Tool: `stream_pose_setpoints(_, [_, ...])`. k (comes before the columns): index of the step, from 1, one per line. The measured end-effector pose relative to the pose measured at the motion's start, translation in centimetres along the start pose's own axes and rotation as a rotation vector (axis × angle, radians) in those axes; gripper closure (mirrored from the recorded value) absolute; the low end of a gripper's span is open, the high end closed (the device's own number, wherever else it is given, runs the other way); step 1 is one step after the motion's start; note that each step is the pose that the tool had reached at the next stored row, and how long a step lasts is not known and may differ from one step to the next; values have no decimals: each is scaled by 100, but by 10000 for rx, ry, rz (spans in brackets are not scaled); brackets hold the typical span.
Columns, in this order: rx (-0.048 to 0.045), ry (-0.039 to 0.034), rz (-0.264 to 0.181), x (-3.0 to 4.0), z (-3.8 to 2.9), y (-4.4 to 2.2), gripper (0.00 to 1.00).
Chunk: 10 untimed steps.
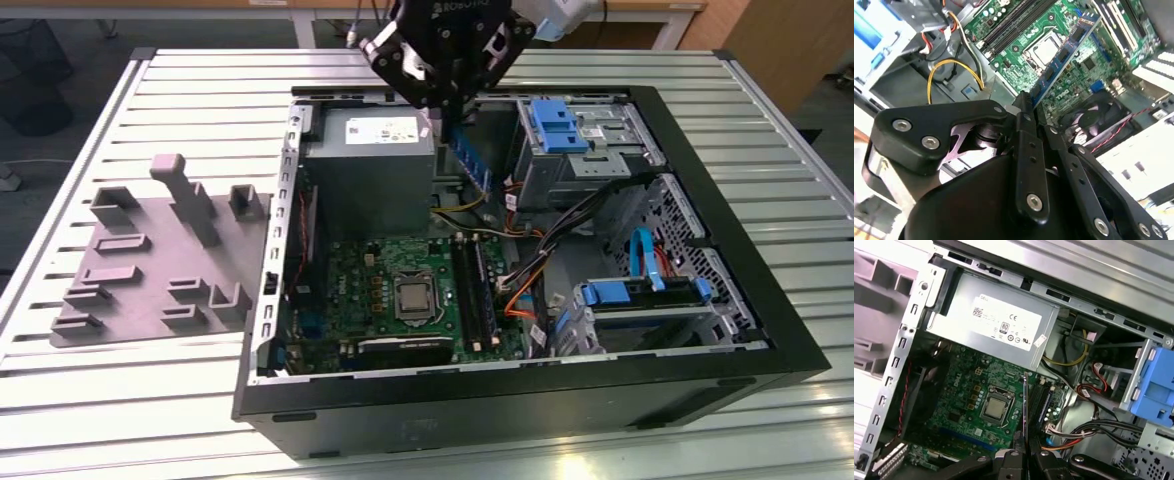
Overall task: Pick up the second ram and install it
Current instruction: 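Insert the second ram into the second slot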
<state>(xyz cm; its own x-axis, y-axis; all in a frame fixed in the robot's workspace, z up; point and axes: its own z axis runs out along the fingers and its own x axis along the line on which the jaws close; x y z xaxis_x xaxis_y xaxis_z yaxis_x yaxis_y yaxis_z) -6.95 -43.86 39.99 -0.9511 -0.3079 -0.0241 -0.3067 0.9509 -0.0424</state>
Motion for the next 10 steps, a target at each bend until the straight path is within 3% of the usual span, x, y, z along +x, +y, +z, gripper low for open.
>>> stream_pose_setpoints(10, [56, 81, 1812, 0, 15, 1, 86])
